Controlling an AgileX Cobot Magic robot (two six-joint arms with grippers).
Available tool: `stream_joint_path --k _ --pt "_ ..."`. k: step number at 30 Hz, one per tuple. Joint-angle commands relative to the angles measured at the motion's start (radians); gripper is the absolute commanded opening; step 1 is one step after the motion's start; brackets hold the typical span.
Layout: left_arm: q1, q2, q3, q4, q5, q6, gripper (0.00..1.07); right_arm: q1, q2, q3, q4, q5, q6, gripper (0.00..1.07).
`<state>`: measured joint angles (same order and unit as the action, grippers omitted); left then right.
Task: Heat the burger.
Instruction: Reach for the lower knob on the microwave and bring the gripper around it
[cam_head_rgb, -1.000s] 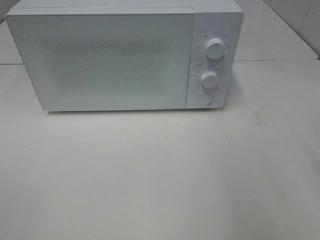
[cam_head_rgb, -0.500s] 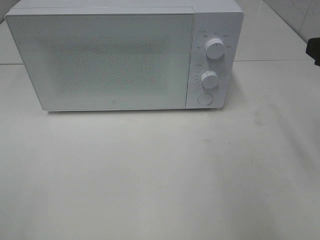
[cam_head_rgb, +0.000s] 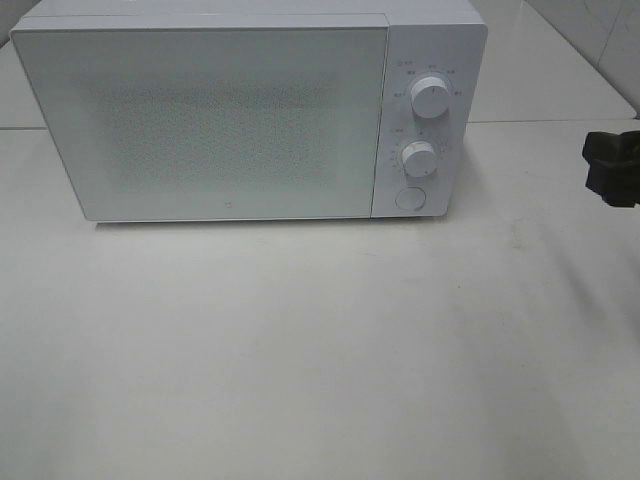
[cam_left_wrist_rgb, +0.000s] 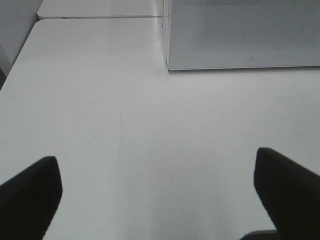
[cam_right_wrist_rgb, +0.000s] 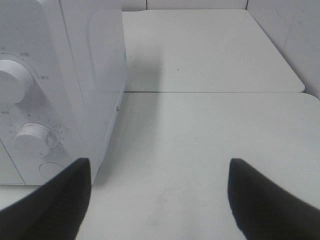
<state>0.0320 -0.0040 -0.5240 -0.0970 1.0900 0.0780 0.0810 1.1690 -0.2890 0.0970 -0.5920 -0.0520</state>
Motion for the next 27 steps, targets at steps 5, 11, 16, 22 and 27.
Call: stream_joint_path --k 5,11,16,22,27 --pt "0.002 -0.017 0.002 0.000 -0.018 -0.003 0.99 0.170 0.058 0.031 0.227 -0.127 -0.232 0.74" --pt "0.002 -0.017 0.002 0.000 -0.018 -0.003 0.99 0.320 0.136 0.031 0.384 -0.257 -0.320 0.74" --pt "0.002 -0.017 0.002 0.000 -0.018 -0.003 0.99 0.440 0.224 0.028 0.528 -0.386 -0.341 0.74" --pt "0.002 -0.017 0.002 0.000 -0.018 -0.003 0.99 0.565 0.327 0.028 0.642 -0.521 -0.345 0.74" --pt "0.002 -0.017 0.002 0.000 -0.018 -0.003 0.99 0.636 0.398 0.004 0.708 -0.575 -0.350 0.74"
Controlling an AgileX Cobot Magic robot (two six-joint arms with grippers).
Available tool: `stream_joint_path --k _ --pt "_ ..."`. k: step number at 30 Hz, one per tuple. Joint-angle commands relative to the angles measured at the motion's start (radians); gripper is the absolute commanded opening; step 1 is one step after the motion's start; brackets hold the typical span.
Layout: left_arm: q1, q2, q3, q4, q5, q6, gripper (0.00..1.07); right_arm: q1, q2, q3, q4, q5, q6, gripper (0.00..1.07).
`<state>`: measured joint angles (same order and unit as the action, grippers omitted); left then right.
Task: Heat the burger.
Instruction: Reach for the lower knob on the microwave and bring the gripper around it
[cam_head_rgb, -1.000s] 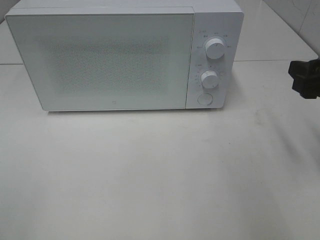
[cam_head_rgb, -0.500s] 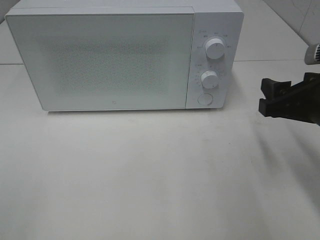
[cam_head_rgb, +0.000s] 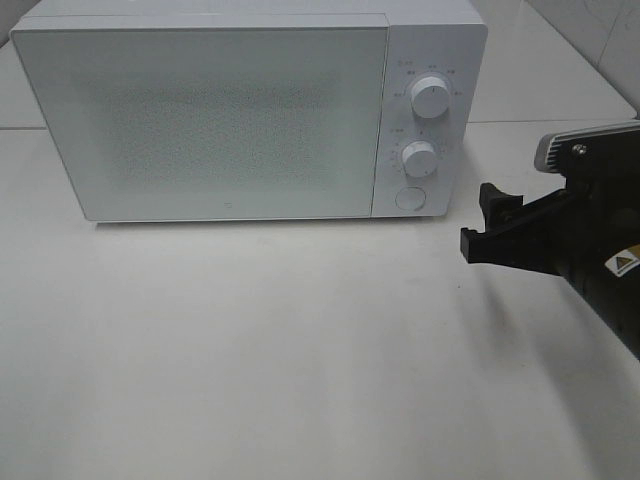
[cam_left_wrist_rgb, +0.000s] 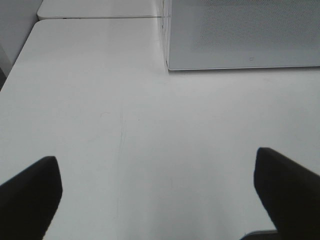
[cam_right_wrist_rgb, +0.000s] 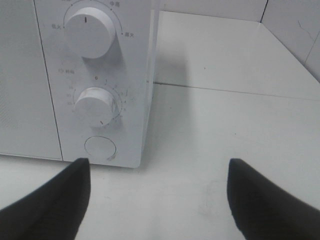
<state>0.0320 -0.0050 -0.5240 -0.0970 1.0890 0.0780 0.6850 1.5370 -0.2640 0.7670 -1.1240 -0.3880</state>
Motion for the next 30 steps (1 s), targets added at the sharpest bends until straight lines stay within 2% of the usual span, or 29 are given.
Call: stream_joint_path --k 1,5,10,30 --pt "0.002 -0.016 0.002 0.000 -0.017 -0.003 0.99 0.044 0.044 -0.029 0.052 -0.055 -0.014 0.74" --pt "0.002 -0.016 0.002 0.000 -0.017 -0.003 0.99 0.085 0.109 -0.082 0.105 -0.077 -0.014 0.74" --pt "0.002 -0.016 0.002 0.000 -0.017 -0.003 0.99 0.087 0.150 -0.125 0.105 -0.078 -0.014 0.74" --pt "0.002 -0.016 0.002 0.000 -0.017 -0.003 0.99 0.087 0.278 -0.177 0.088 -0.109 0.046 0.74"
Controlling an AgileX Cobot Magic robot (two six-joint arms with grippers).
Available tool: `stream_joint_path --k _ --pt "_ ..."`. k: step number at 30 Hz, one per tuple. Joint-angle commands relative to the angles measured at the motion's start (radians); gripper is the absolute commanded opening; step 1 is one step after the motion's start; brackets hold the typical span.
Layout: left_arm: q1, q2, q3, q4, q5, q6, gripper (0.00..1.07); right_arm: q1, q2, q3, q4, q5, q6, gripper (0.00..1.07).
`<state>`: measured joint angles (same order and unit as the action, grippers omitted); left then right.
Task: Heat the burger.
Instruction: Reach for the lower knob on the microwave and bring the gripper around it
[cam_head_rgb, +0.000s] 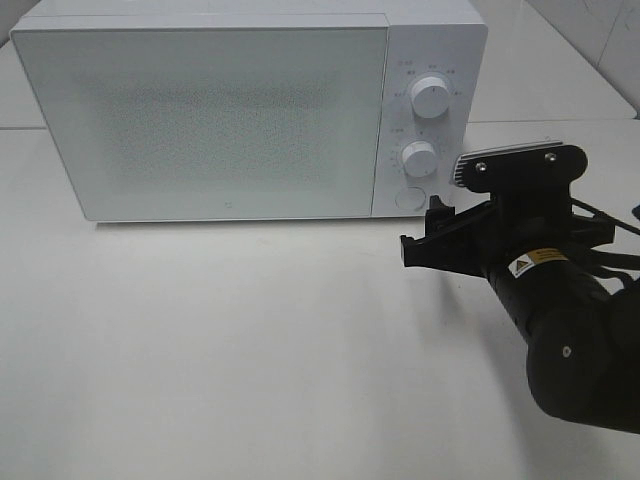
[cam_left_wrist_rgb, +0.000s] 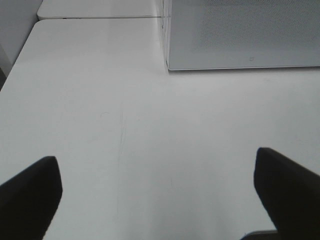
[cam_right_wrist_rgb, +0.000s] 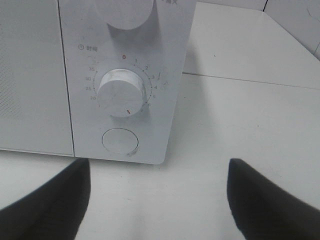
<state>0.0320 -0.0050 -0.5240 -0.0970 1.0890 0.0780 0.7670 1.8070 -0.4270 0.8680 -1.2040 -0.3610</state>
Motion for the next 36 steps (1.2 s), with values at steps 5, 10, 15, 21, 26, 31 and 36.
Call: stream_joint_path --k 5,10,15,21,26,31,36 --pt "0.002 -0.016 0.002 0.000 -0.017 -0.003 0.99 0.003 0.018 -0.035 -0.017 -0.031 0.020 0.74" --pt "0.002 -0.016 0.002 0.000 -0.017 -0.003 0.99 0.003 0.035 -0.068 -0.022 -0.030 0.020 0.74" --pt "0.002 -0.016 0.002 0.000 -0.017 -0.003 0.99 0.003 0.091 -0.119 -0.024 -0.026 0.020 0.74" --pt "0.002 -0.016 0.002 0.000 -0.017 -0.003 0.99 0.000 0.117 -0.162 -0.024 -0.026 0.020 0.74" --pt "0.002 -0.016 0.002 0.000 -0.017 -0.003 0.99 -0.036 0.143 -0.208 -0.043 -0.012 0.020 0.74" --pt "0.002 -0.016 0.002 0.002 -0.017 -0.003 0.99 -0.069 0.174 -0.268 -0.068 -0.001 0.020 0.74" --pt "0.002 -0.016 0.002 0.002 -0.017 -0.003 0.99 -0.095 0.187 -0.296 -0.081 0.017 0.020 0.74"
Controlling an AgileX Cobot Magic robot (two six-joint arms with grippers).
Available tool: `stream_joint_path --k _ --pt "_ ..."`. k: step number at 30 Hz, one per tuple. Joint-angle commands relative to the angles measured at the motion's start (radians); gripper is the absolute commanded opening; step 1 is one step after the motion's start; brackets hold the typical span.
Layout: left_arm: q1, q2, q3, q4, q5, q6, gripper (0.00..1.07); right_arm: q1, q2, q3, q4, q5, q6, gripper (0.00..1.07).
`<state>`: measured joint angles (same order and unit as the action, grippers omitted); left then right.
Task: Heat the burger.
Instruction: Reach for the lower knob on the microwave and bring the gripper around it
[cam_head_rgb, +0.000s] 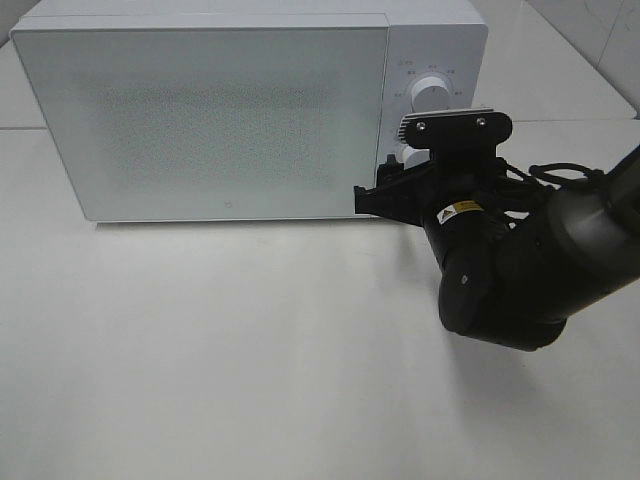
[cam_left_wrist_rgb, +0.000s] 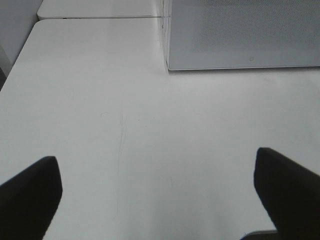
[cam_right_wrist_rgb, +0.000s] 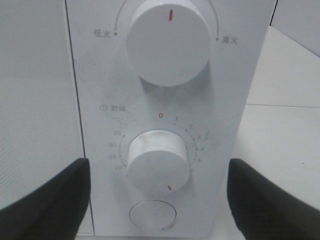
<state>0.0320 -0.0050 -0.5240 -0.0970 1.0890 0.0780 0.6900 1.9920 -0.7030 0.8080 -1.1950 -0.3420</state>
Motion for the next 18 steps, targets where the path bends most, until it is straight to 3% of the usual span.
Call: stream_joint_path --k 1,18 --pt "0.002 -0.016 0.002 0.002 -0.017 -0.003 0.99 -0.018 0.002 -0.020 -0.021 0.008 0.001 0.74" --pt "0.002 -0.016 0.002 0.002 -0.017 -0.003 0.99 -0.048 0.066 -0.072 -0.069 0.015 0.056 0.74"
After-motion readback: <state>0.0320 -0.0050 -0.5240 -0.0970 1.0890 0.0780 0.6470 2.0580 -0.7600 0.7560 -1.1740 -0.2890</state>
